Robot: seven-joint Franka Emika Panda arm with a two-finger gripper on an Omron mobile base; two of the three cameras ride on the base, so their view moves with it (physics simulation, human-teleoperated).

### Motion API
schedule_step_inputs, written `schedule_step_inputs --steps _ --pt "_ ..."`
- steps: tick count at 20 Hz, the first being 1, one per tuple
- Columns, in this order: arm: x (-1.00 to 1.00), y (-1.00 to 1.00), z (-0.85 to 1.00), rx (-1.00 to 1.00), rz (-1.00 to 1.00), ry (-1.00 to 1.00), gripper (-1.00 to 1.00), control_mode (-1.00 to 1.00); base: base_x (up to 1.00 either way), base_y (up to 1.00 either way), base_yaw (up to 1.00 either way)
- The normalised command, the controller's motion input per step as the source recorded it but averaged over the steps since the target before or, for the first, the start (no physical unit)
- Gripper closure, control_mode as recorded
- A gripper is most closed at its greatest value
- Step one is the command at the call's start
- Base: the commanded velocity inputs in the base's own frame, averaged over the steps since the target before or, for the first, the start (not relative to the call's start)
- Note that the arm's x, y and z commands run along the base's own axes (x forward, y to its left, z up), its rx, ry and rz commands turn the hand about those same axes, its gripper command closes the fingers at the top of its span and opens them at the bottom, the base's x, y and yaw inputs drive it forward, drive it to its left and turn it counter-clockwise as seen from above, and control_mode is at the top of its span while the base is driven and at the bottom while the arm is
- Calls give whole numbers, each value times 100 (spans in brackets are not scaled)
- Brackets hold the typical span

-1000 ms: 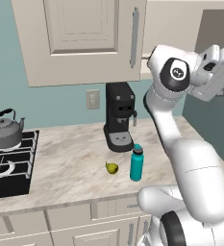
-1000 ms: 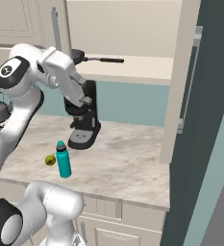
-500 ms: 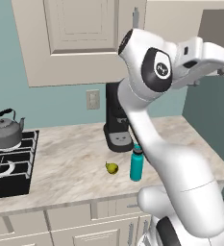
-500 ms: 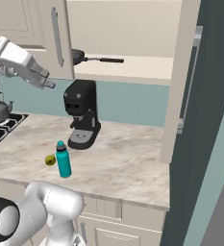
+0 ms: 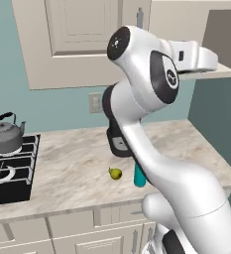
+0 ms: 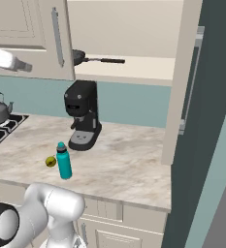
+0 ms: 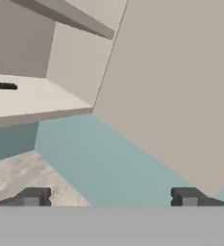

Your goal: Pick the pan from the cabinet and place it on the stove. Then turn on the stove burner for the pan.

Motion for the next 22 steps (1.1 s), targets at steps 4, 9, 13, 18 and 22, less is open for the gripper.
schedule_step_inputs --steps 4,9,13,18,22 --pt "48 0 0 1 39 -32 -100 -100 0 0 0" --pt "56 5 -5 0 39 -28 -100 -100 0 0 0" --pt "66 25 -33 -4 35 -24 -100 -100 0 0 0" --pt "75 25 -30 -1 30 -18 -100 -100 0 0 0" --pt "78 21 -22 0 22 -13 -100 -100 0 0 0"
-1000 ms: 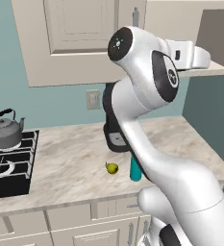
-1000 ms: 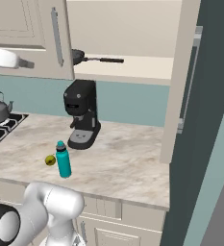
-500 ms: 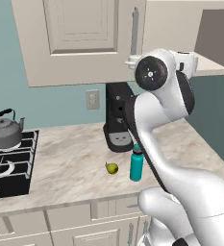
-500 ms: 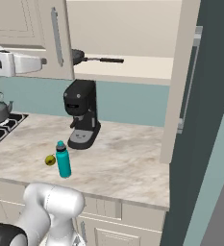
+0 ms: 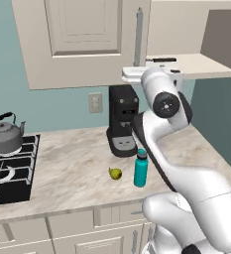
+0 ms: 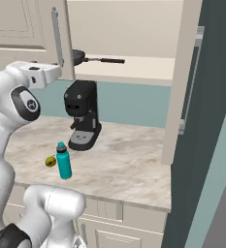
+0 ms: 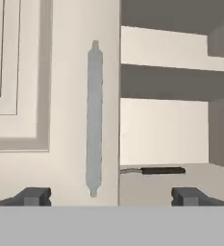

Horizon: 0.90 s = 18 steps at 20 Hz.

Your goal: Pick the pan from the cabinet and place it on the stove. Then turn on the stove burner for the pan.

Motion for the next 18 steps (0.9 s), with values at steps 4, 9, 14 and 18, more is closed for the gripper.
schedule_step_inputs --steps 4,9,14,18 --pt "69 10 -6 0 11 -11 -100 -100 0 0 0" --pt "73 12 -1 0 3 -8 -100 -100 0 0 0" --pt "70 6 0 0 0 -6 -100 -100 0 0 0" --pt "63 9 0 0 0 -6 -100 -100 0 0 0"
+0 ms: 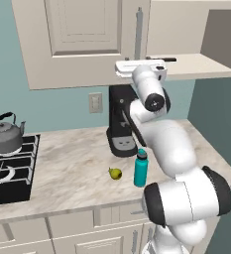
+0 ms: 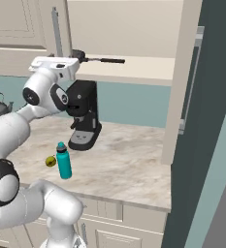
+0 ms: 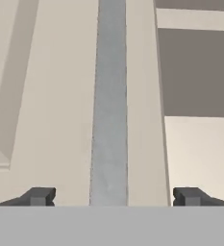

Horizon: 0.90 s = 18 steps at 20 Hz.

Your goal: Pick the pan from the cabinet and place it on the stove. Then turn on the stove burner for the pan.

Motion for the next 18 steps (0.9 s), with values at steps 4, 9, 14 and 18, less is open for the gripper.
schedule_step_inputs --steps 4,9,14,18 --pt "45 17 0 0 0 -6 -100 -100 0 0 0" --pt "49 19 0 -1 0 -5 100 -100 0 0 0" --pt "50 18 0 0 0 -4 100 -100 0 0 0" --pt "38 5 2 0 0 -1 100 -100 0 0 0"
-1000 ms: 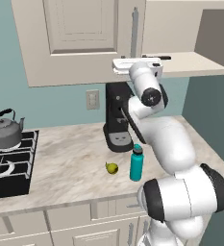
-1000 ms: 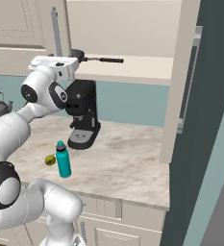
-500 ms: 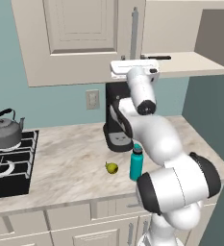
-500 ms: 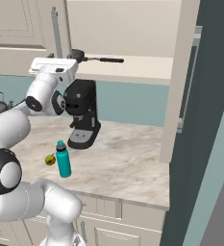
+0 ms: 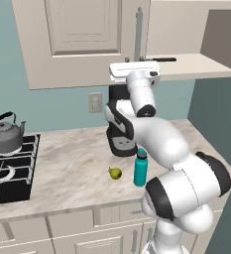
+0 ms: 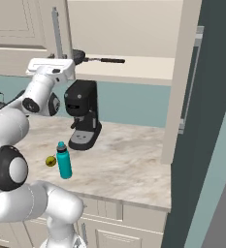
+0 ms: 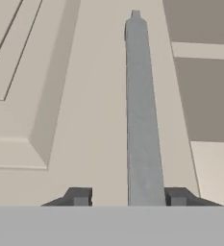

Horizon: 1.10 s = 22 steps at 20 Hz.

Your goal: Pick the pan from the cabinet and place it on the stove. Then turn on the stove burner for the pan.

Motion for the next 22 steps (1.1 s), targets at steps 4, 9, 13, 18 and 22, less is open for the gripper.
schedule_step_inputs --steps 4,9,13,18,22 --pt "30 -1 8 0 1 3 100 -100 0 0 0" --pt "0 -22 0 10 0 2 100 -100 0 0 0" --pt "0 -35 3 10 0 0 100 -100 0 0 0" --pt "0 -38 15 5 0 0 100 -100 0 0 0" --pt "-9 -10 24 0 0 0 100 -100 0 0 0"
